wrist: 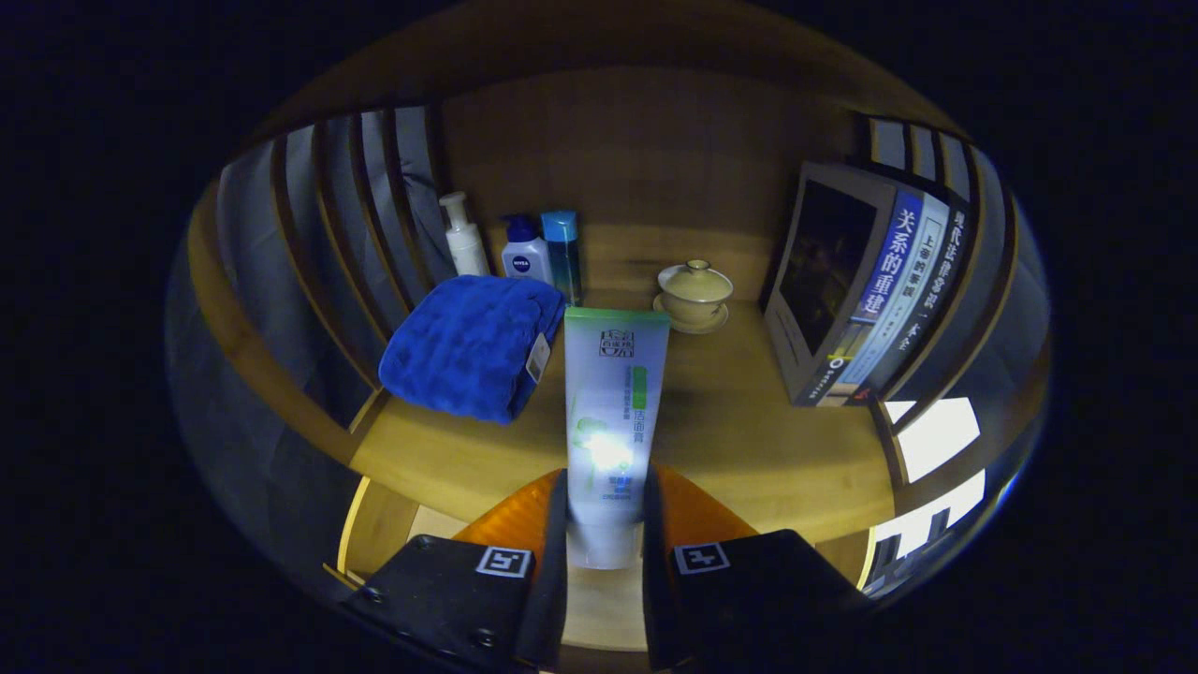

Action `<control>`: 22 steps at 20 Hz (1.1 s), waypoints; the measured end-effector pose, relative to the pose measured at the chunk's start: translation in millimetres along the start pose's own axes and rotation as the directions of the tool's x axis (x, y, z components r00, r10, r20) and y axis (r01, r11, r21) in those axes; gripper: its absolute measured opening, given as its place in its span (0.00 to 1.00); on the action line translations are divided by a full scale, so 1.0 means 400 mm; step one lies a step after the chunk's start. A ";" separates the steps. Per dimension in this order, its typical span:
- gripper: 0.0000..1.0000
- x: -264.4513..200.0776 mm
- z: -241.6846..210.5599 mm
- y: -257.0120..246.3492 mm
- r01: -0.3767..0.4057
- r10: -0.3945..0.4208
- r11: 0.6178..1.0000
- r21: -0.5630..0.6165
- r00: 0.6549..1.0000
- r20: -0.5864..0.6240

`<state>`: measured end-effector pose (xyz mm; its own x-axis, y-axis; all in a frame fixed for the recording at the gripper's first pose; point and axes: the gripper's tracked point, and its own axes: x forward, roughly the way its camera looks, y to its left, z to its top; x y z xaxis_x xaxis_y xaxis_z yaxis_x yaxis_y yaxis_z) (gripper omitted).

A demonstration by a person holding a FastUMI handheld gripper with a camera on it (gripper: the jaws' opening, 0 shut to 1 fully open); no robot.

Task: Pull open the drawer, take out the items inside it, and place them on the countertop above the cabinet.

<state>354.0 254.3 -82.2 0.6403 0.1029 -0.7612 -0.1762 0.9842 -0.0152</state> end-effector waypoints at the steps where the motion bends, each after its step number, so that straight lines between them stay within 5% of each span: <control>1: 0.41 0.010 0.000 -0.012 0.006 -0.006 1.000 0.008 1.000 -0.012; 15: 0.44 0.155 -0.060 -0.035 0.086 -0.079 0.994 0.062 0.990 -0.117; 19: 0.52 0.169 -0.067 -0.035 0.090 -0.081 0.992 0.094 0.992 -0.097; 22: 0.67 0.159 -0.068 -0.044 0.102 -0.094 0.990 0.096 0.991 -0.091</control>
<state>377.5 239.6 -147.7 0.5833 -0.0033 -0.8123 -0.0374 0.9988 -0.0309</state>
